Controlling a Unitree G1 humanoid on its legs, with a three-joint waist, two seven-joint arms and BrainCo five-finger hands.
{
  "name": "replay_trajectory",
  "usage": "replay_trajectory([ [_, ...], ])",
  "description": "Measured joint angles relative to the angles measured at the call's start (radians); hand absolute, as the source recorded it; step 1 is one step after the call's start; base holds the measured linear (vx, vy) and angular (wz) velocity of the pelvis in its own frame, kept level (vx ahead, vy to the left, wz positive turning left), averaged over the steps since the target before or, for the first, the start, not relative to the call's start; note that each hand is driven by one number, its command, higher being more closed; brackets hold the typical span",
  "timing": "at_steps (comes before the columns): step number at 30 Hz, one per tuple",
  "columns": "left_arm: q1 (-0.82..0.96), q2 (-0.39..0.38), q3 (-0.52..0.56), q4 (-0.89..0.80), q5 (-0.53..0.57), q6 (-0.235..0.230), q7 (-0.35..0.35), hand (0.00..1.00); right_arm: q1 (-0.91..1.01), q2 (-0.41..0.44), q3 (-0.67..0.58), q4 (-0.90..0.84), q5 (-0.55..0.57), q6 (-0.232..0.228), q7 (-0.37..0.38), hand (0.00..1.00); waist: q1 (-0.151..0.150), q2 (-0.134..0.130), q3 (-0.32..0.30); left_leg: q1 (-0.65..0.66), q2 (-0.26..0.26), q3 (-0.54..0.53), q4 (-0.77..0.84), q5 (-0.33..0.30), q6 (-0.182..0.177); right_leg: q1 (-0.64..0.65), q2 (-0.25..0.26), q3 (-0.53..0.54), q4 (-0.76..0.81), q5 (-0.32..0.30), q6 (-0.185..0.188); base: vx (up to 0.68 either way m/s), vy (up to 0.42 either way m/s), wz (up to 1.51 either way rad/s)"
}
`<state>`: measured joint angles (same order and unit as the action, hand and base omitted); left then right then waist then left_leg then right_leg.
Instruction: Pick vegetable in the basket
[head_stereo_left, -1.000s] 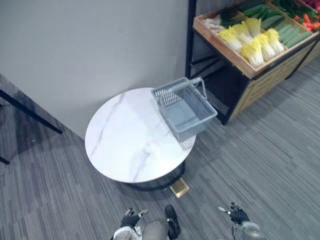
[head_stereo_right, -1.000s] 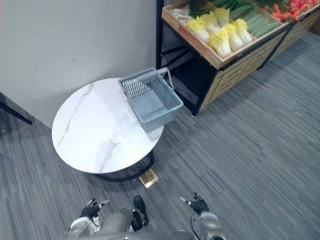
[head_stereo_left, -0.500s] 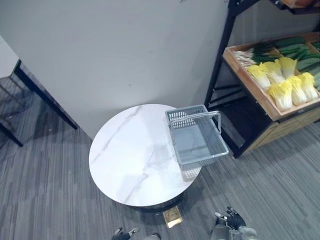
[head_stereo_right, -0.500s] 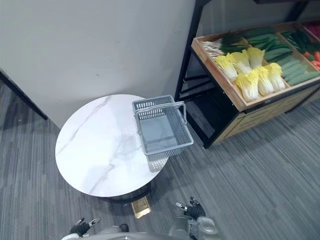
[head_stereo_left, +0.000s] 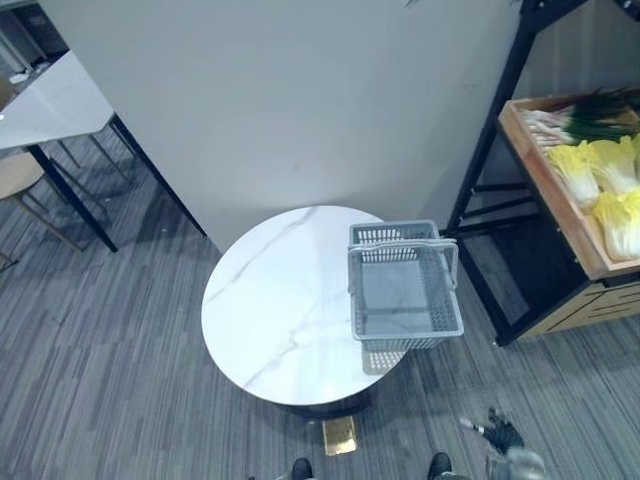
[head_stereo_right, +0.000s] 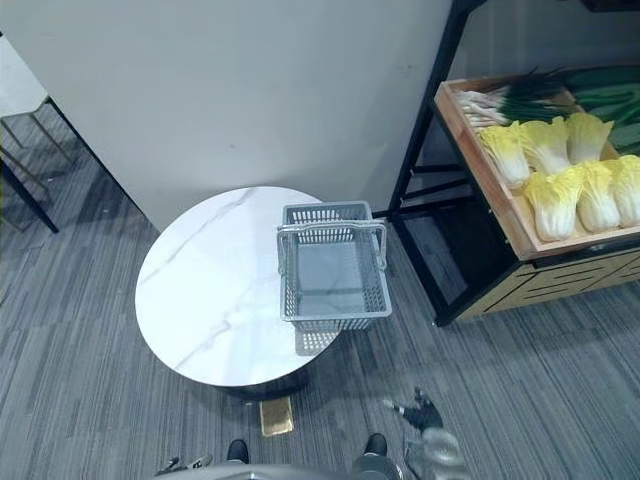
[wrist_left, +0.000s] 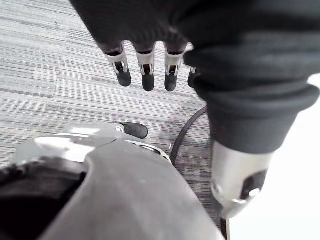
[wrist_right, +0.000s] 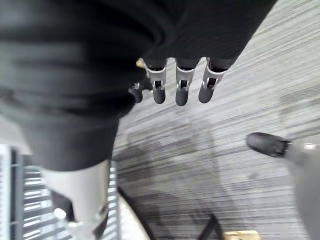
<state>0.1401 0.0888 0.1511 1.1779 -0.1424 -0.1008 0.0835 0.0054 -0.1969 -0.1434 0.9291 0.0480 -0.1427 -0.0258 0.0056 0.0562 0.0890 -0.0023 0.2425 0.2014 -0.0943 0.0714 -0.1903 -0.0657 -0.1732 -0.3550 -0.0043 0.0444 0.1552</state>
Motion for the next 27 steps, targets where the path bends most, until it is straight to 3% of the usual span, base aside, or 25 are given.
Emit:
replay_trajectory([
  [3, 0.005, 0.017, -0.009, -0.006, 0.008, 0.0, 0.0, 0.0, 0.011, -0.015, -0.007, -0.165, -0.047, -0.001, -0.022, 0.0, -0.001, -0.023, -0.001, -0.01, -0.019, 0.016, 0.0, -0.011, 0.01, 0.0, -0.01, 0.016, -0.046, 0.038, 0.005, -0.08, 0.061, -0.13],
  [5, 0.005, 0.033, -0.028, -0.007, 0.009, 0.0, -0.002, 0.0, 0.032, -0.064, -0.018, -0.398, -0.182, -0.003, -0.058, 0.0, -0.002, -0.042, -0.003, -0.01, -0.041, 0.037, 0.0, -0.015, 0.016, -0.002, -0.027, 0.036, -0.072, 0.065, 0.013, -0.05, 0.039, -0.16],
  [8, 0.005, 0.035, -0.028, -0.009, 0.009, -0.005, -0.002, 0.0, 0.031, -0.133, -0.052, -0.604, -0.45, -0.001, -0.138, 0.0, -0.007, -0.043, -0.003, -0.011, -0.051, 0.039, 0.0, -0.02, 0.015, -0.003, -0.038, 0.038, -0.074, 0.069, 0.019, -0.01, 0.01, -0.02],
  [10, 0.005, 0.036, -0.027, -0.01, 0.009, -0.006, -0.002, 0.0, 0.009, -0.172, -0.049, -0.68, -0.573, 0.0, -0.175, 0.0, -0.006, -0.043, -0.003, -0.012, -0.049, 0.038, 0.0, -0.02, 0.015, -0.005, -0.036, 0.038, -0.074, 0.072, 0.015, 0.0, 0.0, 0.0],
  [13, 0.007, 0.036, -0.026, -0.022, 0.011, -0.005, -0.003, 0.0, -0.083, -0.217, -0.019, -0.74, -0.642, 0.001, -0.196, 0.0, -0.001, -0.045, -0.002, -0.023, -0.047, 0.036, 0.0, -0.015, 0.02, -0.019, -0.034, 0.037, -0.073, 0.075, 0.012, 0.01, -0.007, -0.03],
  [18, 0.002, 0.038, -0.025, -0.039, 0.032, -0.005, -0.004, 0.0, -0.282, -0.274, 0.191, -0.696, -0.638, -0.002, -0.198, 0.0, 0.028, -0.058, 0.008, -0.031, -0.048, 0.025, 0.0, -0.014, 0.022, -0.02, -0.034, 0.025, -0.074, 0.081, 0.009, 0.03, -0.004, 0.07],
  [22, -0.007, 0.037, -0.026, -0.065, 0.026, -0.005, -0.011, 0.0, -0.535, -0.314, 0.372, -0.472, -0.618, -0.011, -0.129, 0.0, 0.054, -0.066, 0.054, -0.067, -0.057, -0.024, 0.0, 0.0, 0.03, -0.018, -0.043, -0.018, -0.078, 0.082, 0.009, 0.01, 0.001, 0.32],
  [24, -0.032, 0.035, -0.028, -0.084, 0.022, -0.009, -0.015, 0.0, -0.679, -0.339, 0.441, -0.308, -0.61, -0.008, -0.093, 0.0, 0.088, -0.065, 0.096, -0.088, -0.058, -0.051, 0.0, 0.012, 0.031, -0.019, -0.043, -0.044, -0.079, 0.083, 0.007, 0.0, -0.008, 0.35],
  [27, -0.032, 0.032, -0.03, -0.095, -0.016, -0.016, -0.014, 0.0, -0.783, -0.339, 0.476, -0.227, -0.595, -0.006, -0.076, 0.0, 0.094, -0.064, 0.123, -0.108, -0.06, -0.077, 0.0, 0.018, 0.031, -0.021, -0.044, -0.065, -0.079, 0.083, 0.006, 0.01, -0.009, 0.27],
])
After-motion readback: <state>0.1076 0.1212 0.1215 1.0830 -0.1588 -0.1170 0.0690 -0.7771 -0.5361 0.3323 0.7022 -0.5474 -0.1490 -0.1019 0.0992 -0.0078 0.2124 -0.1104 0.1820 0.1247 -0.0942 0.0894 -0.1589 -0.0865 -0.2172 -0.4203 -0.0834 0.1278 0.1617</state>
